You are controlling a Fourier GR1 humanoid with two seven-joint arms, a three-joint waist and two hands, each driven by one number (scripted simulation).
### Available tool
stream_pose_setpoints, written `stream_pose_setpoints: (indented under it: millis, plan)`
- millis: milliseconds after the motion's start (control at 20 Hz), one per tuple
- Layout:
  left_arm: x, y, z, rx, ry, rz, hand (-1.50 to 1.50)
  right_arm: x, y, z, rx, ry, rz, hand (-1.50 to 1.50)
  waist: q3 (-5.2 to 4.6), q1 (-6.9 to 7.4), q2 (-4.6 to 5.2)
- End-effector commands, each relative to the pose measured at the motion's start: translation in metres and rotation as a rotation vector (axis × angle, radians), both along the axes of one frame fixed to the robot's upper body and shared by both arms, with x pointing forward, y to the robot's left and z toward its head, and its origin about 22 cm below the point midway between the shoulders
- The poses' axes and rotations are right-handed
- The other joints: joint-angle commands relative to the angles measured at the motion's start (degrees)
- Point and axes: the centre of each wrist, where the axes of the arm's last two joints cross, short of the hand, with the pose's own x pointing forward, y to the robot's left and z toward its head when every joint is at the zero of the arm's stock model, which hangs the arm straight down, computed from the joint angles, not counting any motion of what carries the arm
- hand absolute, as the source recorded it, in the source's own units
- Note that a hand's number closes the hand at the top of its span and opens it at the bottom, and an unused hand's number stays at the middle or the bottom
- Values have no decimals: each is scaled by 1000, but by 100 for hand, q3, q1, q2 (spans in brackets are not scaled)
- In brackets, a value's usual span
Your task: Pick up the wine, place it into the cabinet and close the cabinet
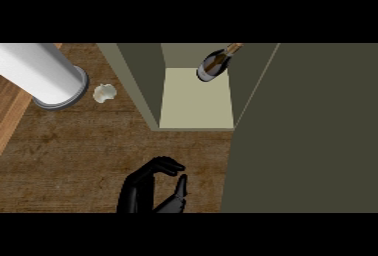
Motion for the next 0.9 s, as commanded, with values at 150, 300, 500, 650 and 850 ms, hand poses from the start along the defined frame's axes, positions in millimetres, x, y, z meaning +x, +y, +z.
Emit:
stream_pose_setpoints:
  millis: [150,300,500,650,850]
  plan:
    - [-19,58,6,73,23,-54,150,4,-4,8,-238,18,171,150,-1,52,9]
    - [-27,89,20,91,-1,-36,150,-11,-1,-6,-219,23,284,150,3,22,-4]
    - [-31,109,19,107,-4,-23,150,-17,15,0,-186,121,461,150,-9,27,5]
    - [-28,133,14,103,-18,-9,150,-29,28,-4,-185,112,537,150,-8,-20,2]
    - [-31,159,37,108,-22,20,150,-37,58,-2,-165,111,610,150,-8,28,-3]
